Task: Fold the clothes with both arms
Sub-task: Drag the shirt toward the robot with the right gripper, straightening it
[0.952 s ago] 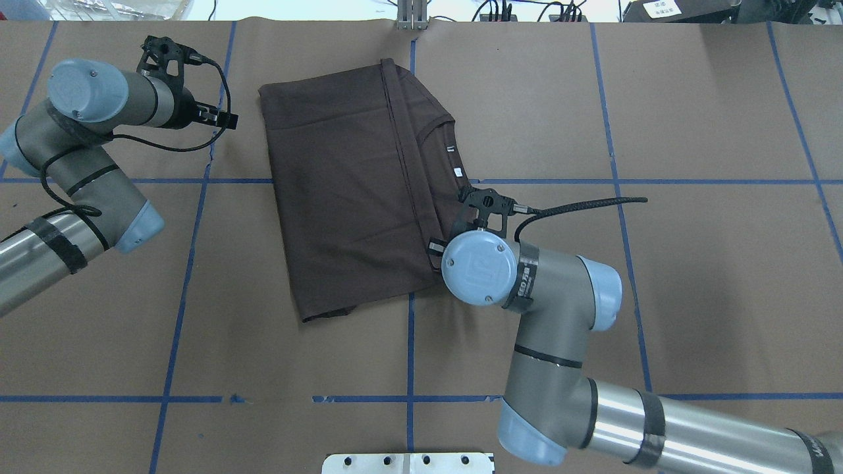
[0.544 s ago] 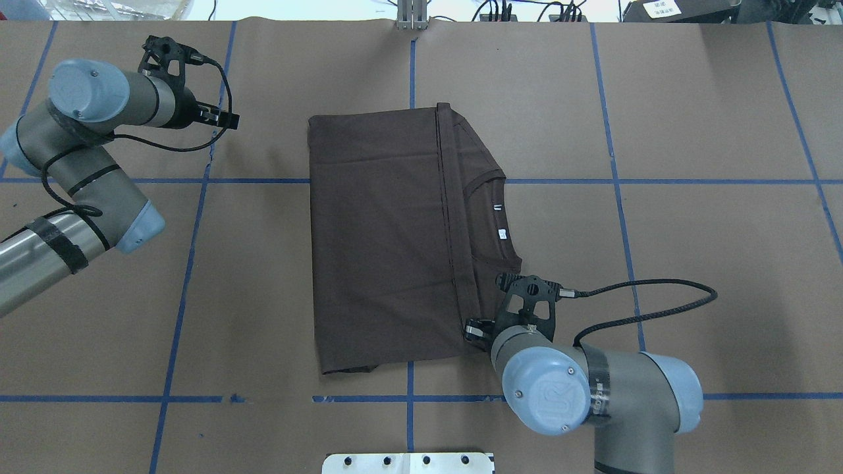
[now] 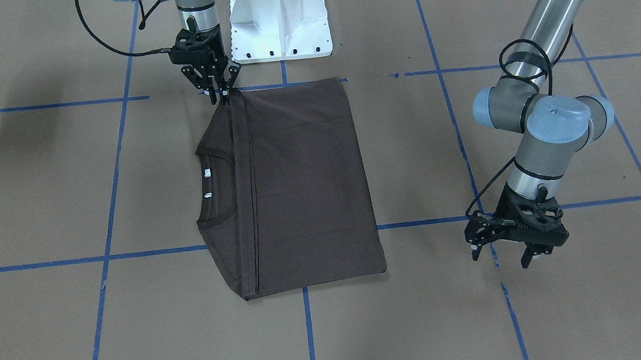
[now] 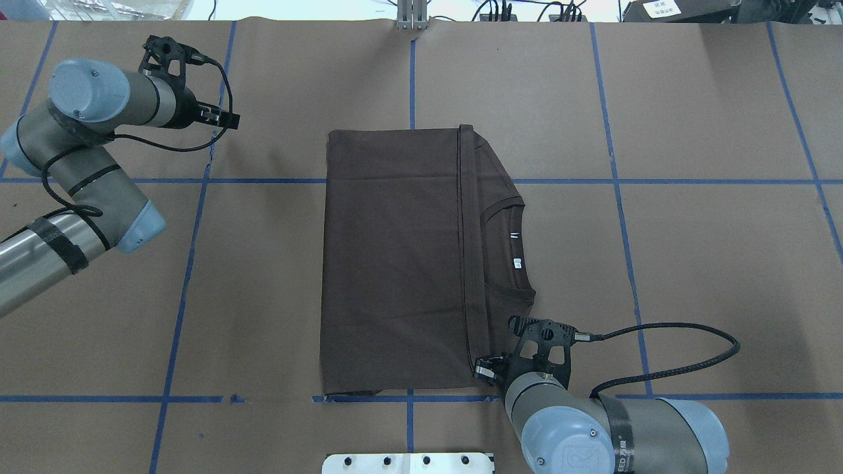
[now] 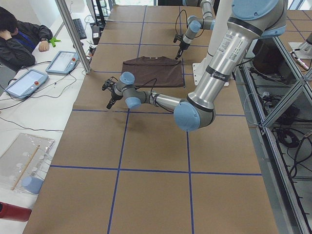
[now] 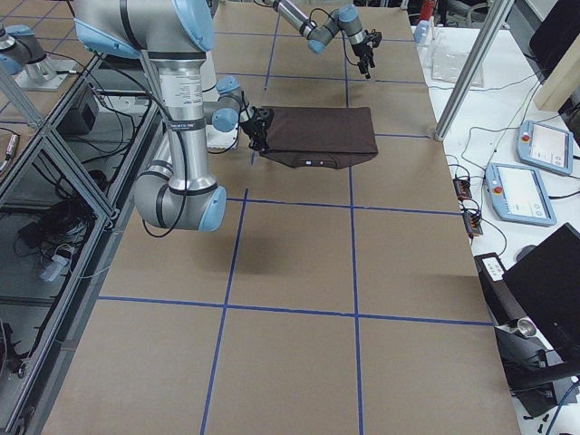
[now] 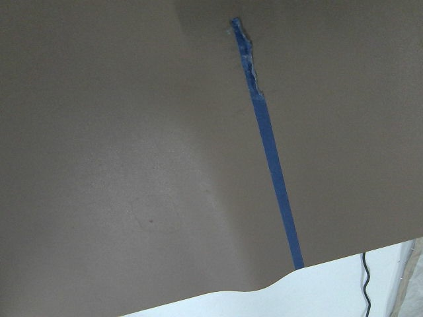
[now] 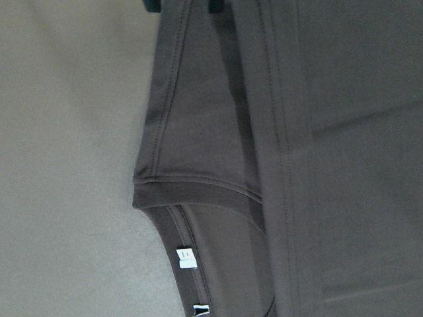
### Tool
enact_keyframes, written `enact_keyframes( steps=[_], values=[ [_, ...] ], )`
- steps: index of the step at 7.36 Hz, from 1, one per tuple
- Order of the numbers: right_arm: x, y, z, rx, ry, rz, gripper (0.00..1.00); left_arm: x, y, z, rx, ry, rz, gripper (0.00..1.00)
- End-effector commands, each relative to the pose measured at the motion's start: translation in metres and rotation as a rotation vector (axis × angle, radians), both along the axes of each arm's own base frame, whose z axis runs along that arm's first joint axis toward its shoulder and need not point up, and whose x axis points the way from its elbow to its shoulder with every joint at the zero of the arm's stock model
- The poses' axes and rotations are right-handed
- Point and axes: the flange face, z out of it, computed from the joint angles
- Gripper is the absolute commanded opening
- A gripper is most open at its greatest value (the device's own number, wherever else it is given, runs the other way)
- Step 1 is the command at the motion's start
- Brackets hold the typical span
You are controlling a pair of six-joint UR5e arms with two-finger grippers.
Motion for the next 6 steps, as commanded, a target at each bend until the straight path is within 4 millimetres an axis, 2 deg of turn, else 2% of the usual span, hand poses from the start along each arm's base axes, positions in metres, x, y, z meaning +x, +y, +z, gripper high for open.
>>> enact_keyframes(
  steps=[1, 2, 3, 4, 5, 6],
  values=[
    [-0.003, 0.002, 0.002, 0.095, 0.059, -0.095, 1.00, 0.000, 0.001, -0.003, 0.004, 0.003, 0.000, 1.00],
    [-0.003, 0.004, 0.002, 0.128, 0.079, -0.131, 1.00, 0.001, 0.001, -0.003, 0.004, 0.003, 0.003, 1.00],
    [-0.003, 0.005, 0.000, 0.163, 0.092, -0.163, 0.95, 0.001, 0.001, -0.002, 0.003, 0.002, 0.003, 1.00],
    [-0.005, 0.006, -0.010, 0.211, 0.101, -0.205, 0.79, 0.001, 0.001, -0.001, 0.002, 0.001, 0.001, 1.00],
    [-0.007, 0.005, -0.024, 0.245, 0.092, -0.230, 0.74, 0.001, 0.001, -0.001, 0.002, 0.001, 0.001, 1.00],
    [-0.010, 0.013, -0.025, 0.251, 0.092, -0.248, 0.71, 0.001, 0.001, -0.001, 0.002, 0.001, 0.001, 1.00]
  ],
)
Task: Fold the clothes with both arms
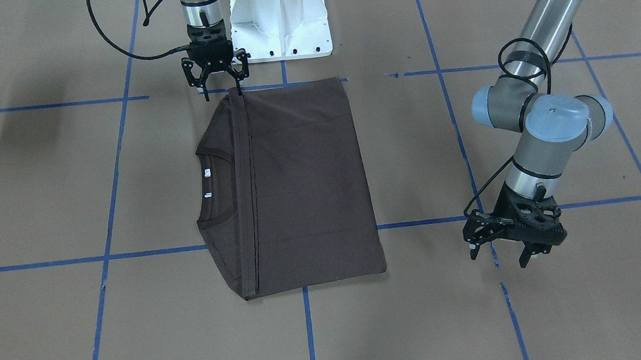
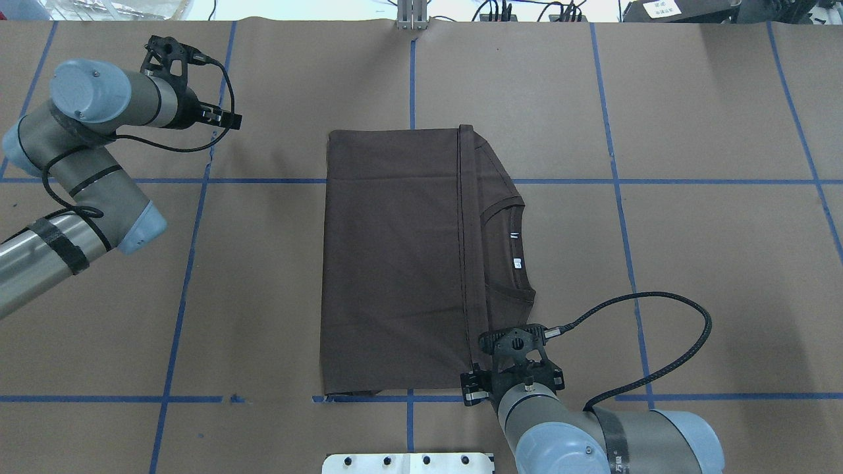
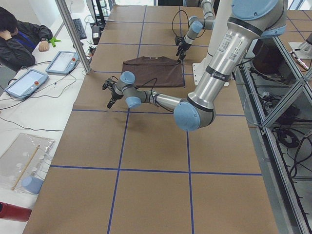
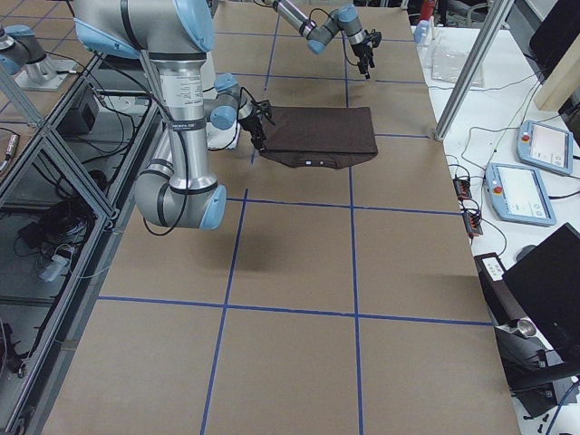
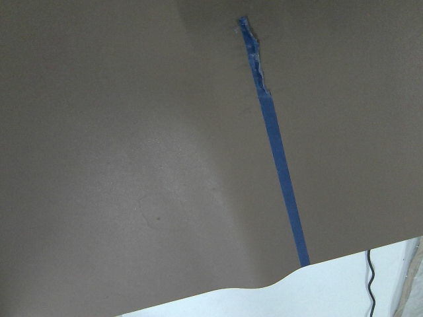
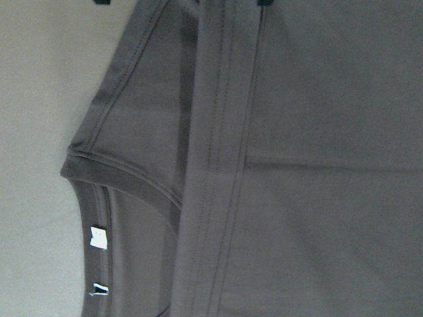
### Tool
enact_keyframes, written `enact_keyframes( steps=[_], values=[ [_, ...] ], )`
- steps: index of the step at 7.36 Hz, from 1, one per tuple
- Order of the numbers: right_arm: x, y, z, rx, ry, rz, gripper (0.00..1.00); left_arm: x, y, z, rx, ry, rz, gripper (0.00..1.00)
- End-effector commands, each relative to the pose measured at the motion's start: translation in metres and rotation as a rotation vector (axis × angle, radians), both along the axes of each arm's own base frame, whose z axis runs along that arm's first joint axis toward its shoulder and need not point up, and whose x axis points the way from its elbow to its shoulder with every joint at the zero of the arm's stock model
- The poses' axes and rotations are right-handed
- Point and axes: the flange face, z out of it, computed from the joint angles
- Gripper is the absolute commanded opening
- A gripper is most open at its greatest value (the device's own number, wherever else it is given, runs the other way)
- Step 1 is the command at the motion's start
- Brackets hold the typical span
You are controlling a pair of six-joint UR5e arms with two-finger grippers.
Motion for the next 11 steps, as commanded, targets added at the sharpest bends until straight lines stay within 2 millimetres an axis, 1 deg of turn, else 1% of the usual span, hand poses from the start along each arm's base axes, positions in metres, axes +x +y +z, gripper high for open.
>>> enact_keyframes(
  steps=[1, 2, 3, 5, 8, 9, 10, 11],
  values=[
    [-0.005, 0.011, -0.006, 0.031, 0.003, -0.047, 0.68, 0.003, 0.002, 0.001, -0.001, -0.001, 0.004, 1.00],
    [-0.007, 0.015, -0.008, 0.032, -0.001, -0.056, 0.65, 0.003, 0.002, 0.002, -0.003, -0.002, 0.004, 1.00],
    [-0.009, 0.018, -0.006, 0.032, 0.002, -0.060, 0.56, 0.003, 0.002, 0.002, -0.003, -0.002, 0.004, 1.00],
    [-0.010, 0.020, -0.006, 0.031, 0.000, -0.062, 0.00, 0.003, 0.002, 0.001, -0.001, -0.001, 0.004, 1.00],
    [-0.006, 0.014, -0.017, 0.036, -0.023, -0.046, 0.00, 0.003, 0.002, 0.001, -0.002, 0.000, 0.004, 1.00],
    [-0.003, 0.010, -0.013, 0.033, -0.019, -0.037, 0.00, 0.003, 0.002, 0.001, -0.002, 0.000, 0.004, 1.00],
    [0.000, 0.010, 0.002, 0.019, 0.005, -0.025, 0.00, 0.004, 0.003, 0.001, -0.002, 0.000, 0.005, 1.00],
    [0.003, 0.017, 0.018, -0.051, -0.009, 0.031, 0.00, 0.004, 0.003, 0.002, -0.025, 0.017, -0.012, 1.00]
  ],
)
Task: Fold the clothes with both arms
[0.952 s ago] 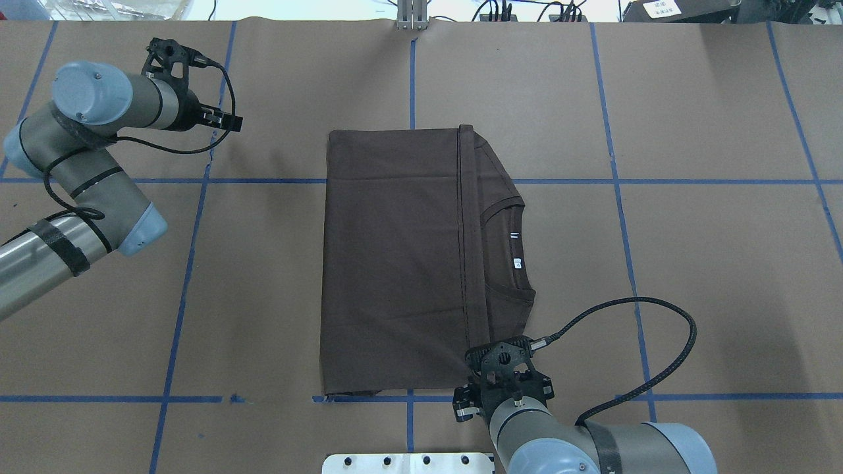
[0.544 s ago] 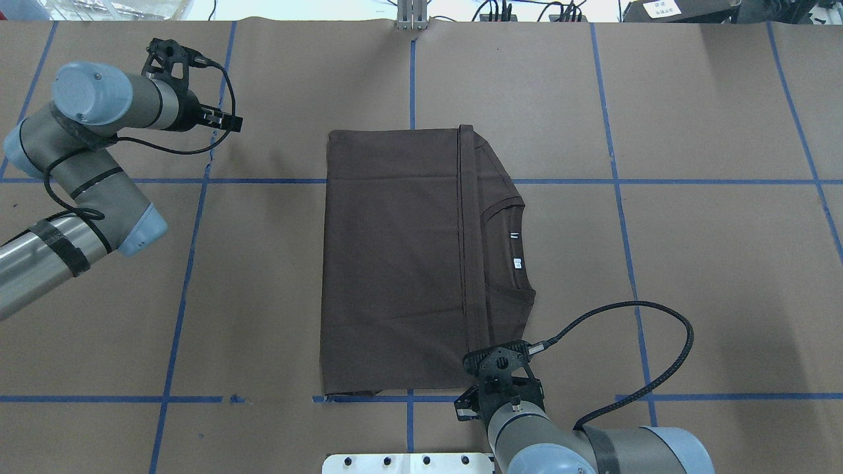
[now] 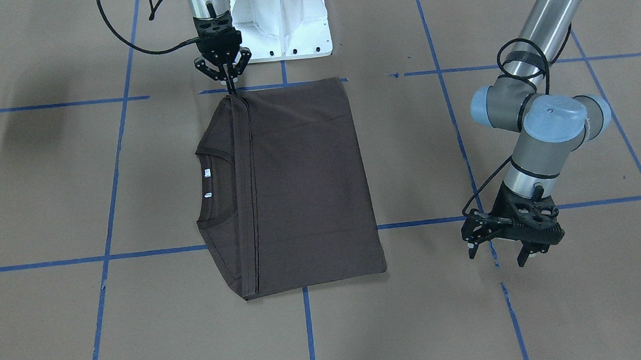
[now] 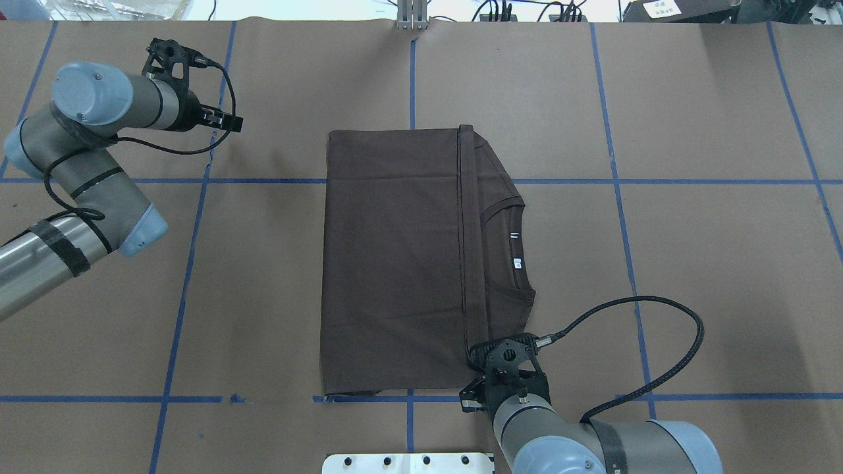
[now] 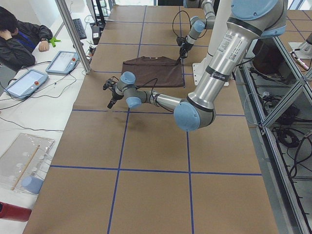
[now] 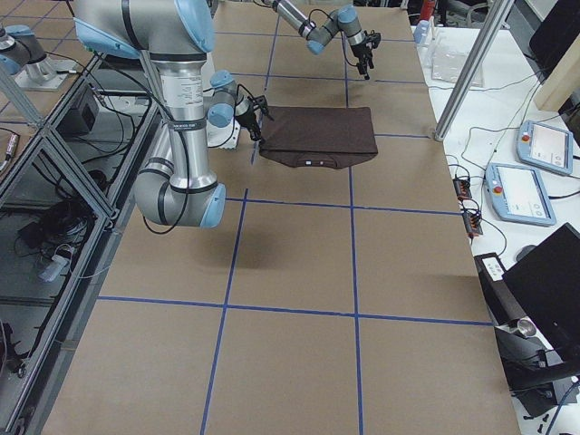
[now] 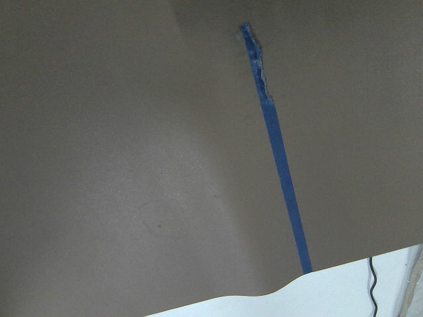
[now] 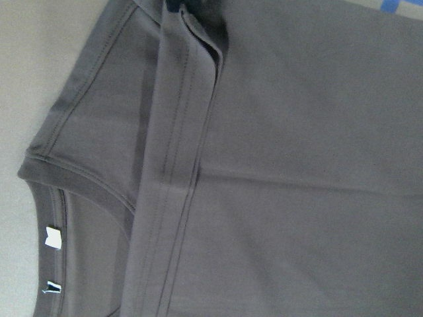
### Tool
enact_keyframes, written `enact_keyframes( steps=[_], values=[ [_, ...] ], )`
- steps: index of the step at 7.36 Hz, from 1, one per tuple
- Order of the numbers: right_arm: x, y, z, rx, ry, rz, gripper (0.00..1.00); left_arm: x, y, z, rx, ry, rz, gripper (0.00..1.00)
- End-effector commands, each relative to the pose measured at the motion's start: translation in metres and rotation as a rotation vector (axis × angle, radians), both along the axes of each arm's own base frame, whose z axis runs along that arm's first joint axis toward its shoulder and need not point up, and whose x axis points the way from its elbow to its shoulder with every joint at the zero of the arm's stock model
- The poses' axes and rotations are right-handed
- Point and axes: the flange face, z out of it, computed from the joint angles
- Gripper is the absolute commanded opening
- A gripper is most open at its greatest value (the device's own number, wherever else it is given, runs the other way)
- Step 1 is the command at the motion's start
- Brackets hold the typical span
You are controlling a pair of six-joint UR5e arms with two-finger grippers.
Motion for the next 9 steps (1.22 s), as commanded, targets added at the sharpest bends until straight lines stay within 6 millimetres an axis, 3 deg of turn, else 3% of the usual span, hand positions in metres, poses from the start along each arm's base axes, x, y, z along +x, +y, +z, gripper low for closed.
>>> enact_keyframes(
  steps=[1, 4, 6, 7, 8, 9],
  values=[
    [0.000, 0.022, 0.019, -0.133, -0.049, 0.118, 0.00, 0.006, 0.004, 0.000, -0.025, 0.020, -0.010, 1.00],
    [-0.005, 0.042, 0.019, -0.172, -0.090, 0.172, 0.00, 0.006, 0.004, 0.000, -0.026, 0.019, -0.010, 1.00],
    [-0.002, 0.042, 0.017, -0.156, -0.093, 0.173, 0.99, 0.008, 0.005, 0.000, -0.025, 0.020, -0.007, 1.00],
    [0.014, 0.035, -0.002, -0.157, -0.124, 0.159, 1.00, 0.008, 0.005, 0.000, -0.025, 0.020, -0.007, 1.00],
    [0.032, 0.025, -0.008, -0.123, -0.106, 0.093, 1.00, 0.008, 0.005, -0.003, -0.020, 0.022, -0.006, 1.00],
    [0.035, 0.007, -0.008, -0.084, -0.066, 0.038, 1.00, 0.008, 0.005, -0.003, -0.021, 0.023, -0.005, 1.00]
  ],
)
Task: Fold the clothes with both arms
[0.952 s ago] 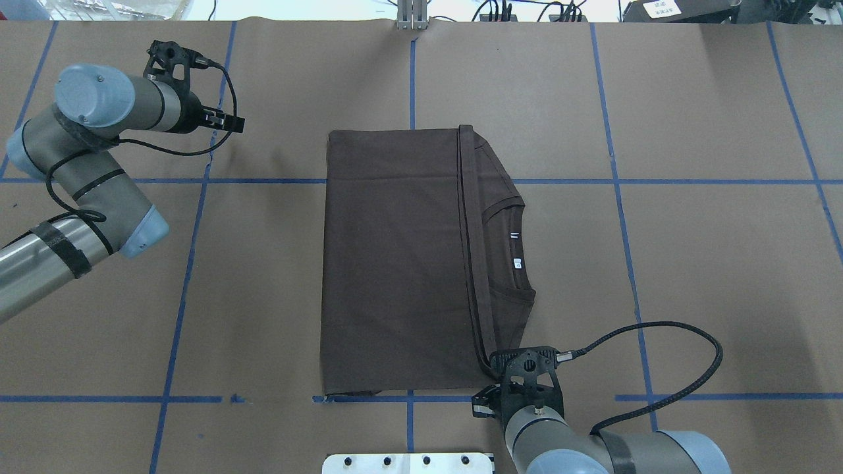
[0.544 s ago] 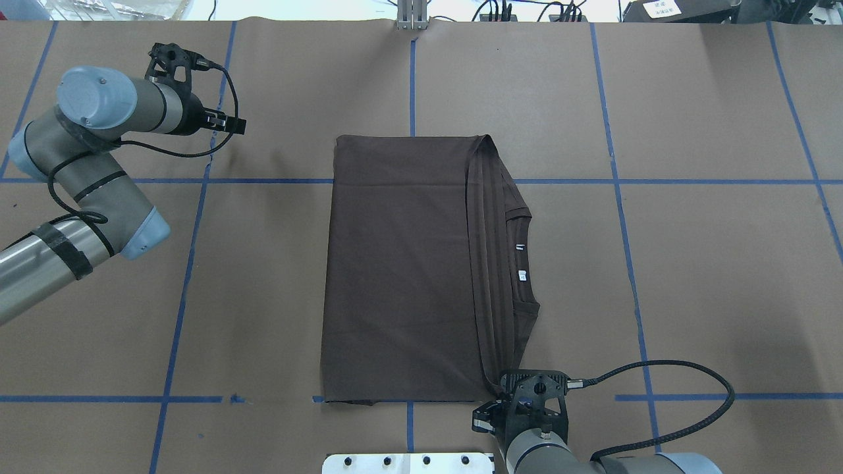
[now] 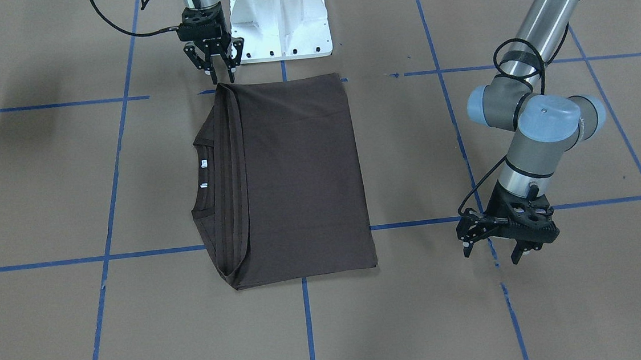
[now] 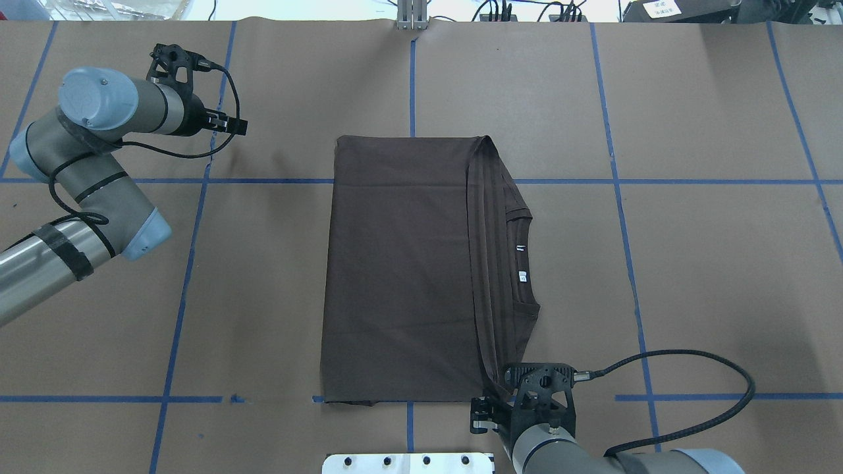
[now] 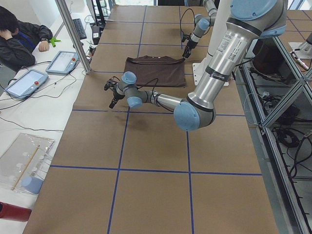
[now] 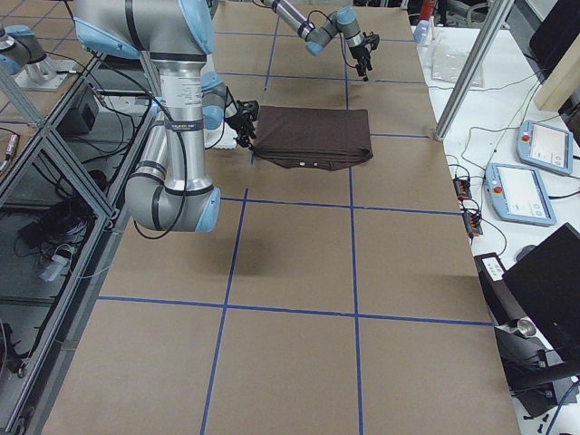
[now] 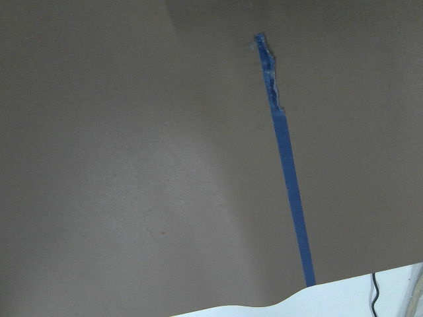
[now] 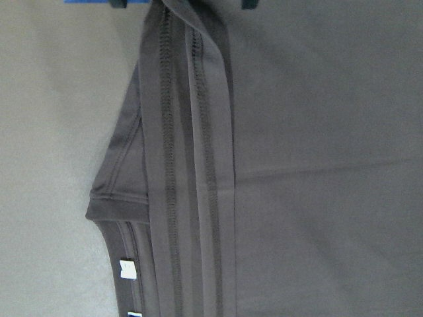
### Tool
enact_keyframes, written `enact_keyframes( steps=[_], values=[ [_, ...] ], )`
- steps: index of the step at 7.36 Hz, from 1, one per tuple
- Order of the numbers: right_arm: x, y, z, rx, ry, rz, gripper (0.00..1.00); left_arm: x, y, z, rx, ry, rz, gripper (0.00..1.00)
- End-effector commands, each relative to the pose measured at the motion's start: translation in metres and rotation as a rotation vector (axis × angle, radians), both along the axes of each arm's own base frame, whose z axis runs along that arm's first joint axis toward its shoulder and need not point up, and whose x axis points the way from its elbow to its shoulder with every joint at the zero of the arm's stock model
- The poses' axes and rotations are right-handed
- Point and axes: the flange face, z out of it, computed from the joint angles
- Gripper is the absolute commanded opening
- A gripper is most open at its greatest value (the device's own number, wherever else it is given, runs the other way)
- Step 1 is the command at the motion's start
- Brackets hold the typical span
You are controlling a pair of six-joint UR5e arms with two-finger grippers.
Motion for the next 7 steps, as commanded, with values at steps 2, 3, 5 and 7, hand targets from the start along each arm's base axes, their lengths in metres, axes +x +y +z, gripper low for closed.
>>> enact_keyframes(
  steps=[2, 3, 5, 7],
  values=[
    [0.009, -0.043, 0.010, 0.101, 0.109, -0.142, 1.00, 0.000, 0.000, -0.002, 0.003, 0.004, 0.001, 1.00],
    [-0.006, -0.046, 0.013, 0.100, 0.119, -0.141, 1.00, 0.000, 0.000, -0.002, 0.003, 0.004, 0.001, 1.00],
    [-0.026, -0.053, 0.011, 0.060, 0.127, -0.167, 1.00, 0.000, 0.000, -0.001, 0.002, 0.001, 0.000, 1.00],
    [-0.031, -0.054, 0.020, 0.055, 0.150, -0.167, 1.00, 0.000, 0.000, -0.001, 0.000, 0.002, 0.001, 1.00]
  ],
)
